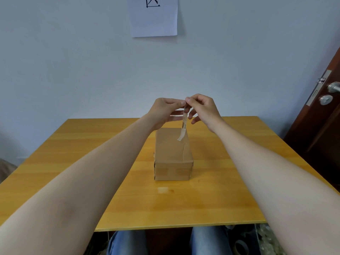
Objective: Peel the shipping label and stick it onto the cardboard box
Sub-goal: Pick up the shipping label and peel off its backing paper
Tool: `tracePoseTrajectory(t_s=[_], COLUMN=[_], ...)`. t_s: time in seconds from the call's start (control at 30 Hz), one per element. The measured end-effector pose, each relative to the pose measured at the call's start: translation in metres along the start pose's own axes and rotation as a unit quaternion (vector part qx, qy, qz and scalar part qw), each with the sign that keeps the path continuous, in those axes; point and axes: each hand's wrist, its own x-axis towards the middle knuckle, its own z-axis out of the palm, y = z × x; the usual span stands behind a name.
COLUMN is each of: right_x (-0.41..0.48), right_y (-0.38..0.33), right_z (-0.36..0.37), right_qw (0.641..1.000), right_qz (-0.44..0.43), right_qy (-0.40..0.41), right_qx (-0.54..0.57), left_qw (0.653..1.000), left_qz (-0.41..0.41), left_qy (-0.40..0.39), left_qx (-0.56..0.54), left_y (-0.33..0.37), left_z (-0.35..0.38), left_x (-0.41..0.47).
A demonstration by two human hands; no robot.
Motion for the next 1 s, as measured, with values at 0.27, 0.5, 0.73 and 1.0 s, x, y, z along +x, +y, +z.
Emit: tracePoseTrajectory(t_s=[0.27, 0.5, 0.73, 1.0], right_x=[-0.0001, 0.0005, -0.0004, -0.0029], right_y=[-0.0005, 0.0015, -0.0004, 0.0012], right_z=[-0.0025, -0.0006, 0.0008, -0.0003], right_qw=[1.0, 1.0, 1.0, 1.0], right_qz=[-0.007, 0.004, -0.001, 0.002], right_qy=[0.006, 0.003, -0.004, -0.008], right_qx=[0.023, 0.025, 0.031, 0.028], left_qw=[0.998, 0.999, 0.999, 0.999], left_qz=[-0.052, -0.044, -0.037, -0.039], left_qy=[-0.013, 0.0, 0.009, 0.024], left_qx=[-0.028, -0.02, -0.008, 0.017], left_y=[-0.0014, -0.0021, -0.0045, -0.0038], left_z=[-0.0011, -0.0024, -0.0043, -0.0006], left_x=[0.0024, 0.0004, 0.0019, 0.0015])
